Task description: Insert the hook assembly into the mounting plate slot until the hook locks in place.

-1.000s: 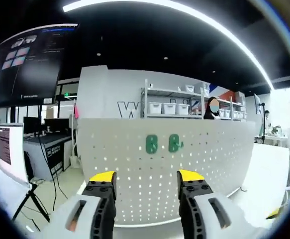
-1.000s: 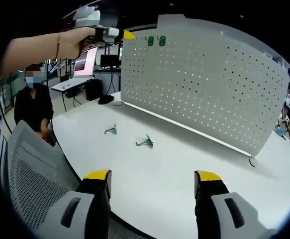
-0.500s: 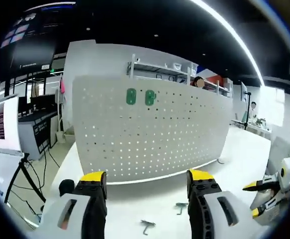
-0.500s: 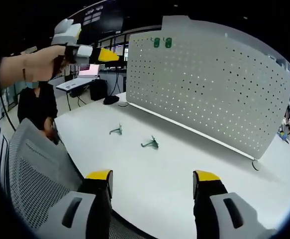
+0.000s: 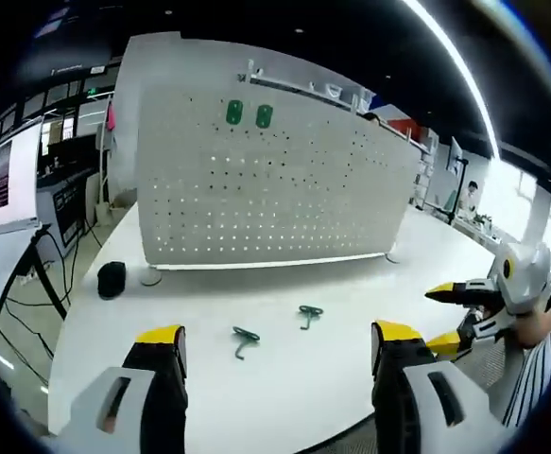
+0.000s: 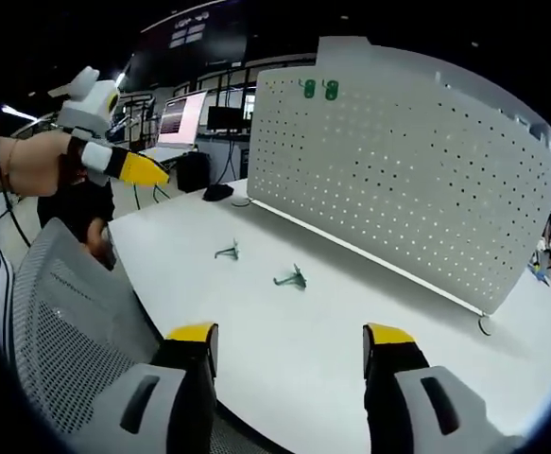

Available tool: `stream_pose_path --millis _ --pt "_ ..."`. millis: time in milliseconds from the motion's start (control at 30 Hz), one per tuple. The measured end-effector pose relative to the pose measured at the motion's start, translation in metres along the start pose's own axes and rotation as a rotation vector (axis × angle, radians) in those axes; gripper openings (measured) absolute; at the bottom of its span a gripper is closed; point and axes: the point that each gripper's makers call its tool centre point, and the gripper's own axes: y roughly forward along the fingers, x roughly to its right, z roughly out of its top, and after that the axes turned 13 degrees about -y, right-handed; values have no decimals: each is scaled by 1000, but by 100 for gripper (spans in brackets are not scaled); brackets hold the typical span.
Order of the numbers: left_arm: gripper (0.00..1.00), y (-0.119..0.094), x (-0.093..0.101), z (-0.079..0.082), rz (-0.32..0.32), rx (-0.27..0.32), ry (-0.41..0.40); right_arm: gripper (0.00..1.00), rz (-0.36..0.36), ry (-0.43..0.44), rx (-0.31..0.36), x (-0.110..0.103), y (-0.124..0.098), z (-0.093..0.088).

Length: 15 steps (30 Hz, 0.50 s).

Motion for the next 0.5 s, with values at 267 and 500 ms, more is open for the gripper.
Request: stream_pose_path --millis 267,500 --pt "77 -8 3 -23 -28 -74 27 58 10 -5 -4 -3 1 0" --pt "82 -3 1 -36 -45 -109 -3 58 20 8 -31 -3 3 -5"
